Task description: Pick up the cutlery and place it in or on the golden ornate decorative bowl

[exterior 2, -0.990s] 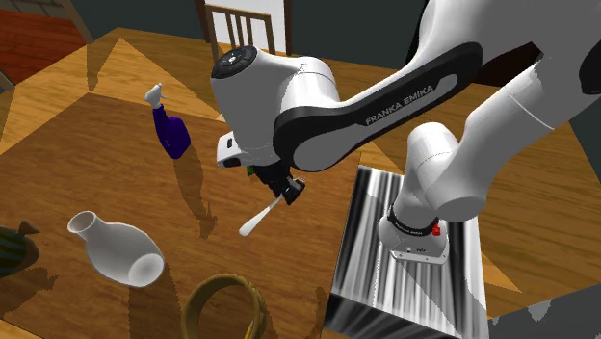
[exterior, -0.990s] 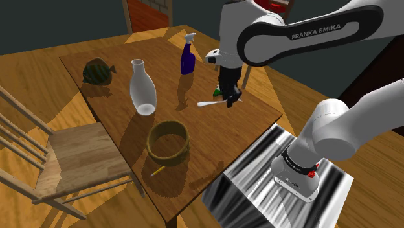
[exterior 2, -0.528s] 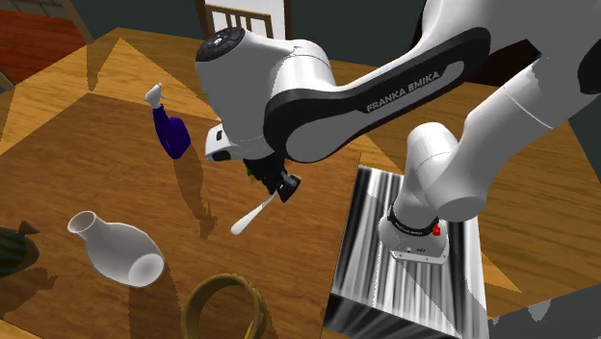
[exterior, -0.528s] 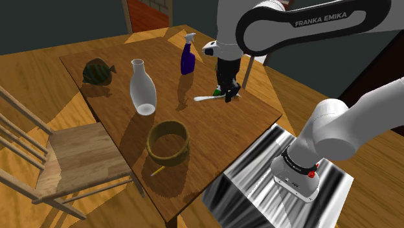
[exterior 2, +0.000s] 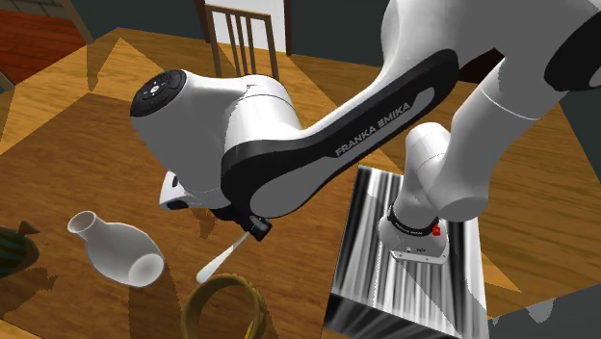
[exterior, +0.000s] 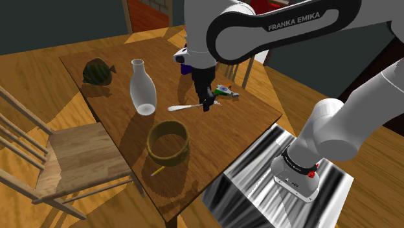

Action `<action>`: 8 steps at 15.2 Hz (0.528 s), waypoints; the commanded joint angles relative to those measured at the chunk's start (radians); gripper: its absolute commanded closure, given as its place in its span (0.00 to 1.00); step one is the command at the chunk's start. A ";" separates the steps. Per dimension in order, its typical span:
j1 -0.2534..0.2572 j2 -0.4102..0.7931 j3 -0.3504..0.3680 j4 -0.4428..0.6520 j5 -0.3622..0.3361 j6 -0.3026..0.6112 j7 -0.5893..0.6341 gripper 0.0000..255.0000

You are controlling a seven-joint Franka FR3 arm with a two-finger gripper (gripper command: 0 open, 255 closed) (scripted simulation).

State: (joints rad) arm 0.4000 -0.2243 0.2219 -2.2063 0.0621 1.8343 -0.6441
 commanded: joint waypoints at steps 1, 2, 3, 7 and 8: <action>0.015 0.064 0.029 0.059 -0.002 0.007 0.048 1.00; 0.022 0.096 0.041 0.090 -0.005 0.008 0.069 1.00; 0.029 0.129 0.052 0.121 -0.010 0.008 0.090 1.00; 0.063 0.272 0.093 0.270 -0.040 -0.001 0.180 1.00; 0.064 0.275 0.092 0.260 -0.040 0.012 0.180 1.00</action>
State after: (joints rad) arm 0.4606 0.0270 0.3109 -1.9641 0.0278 1.8409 -0.4741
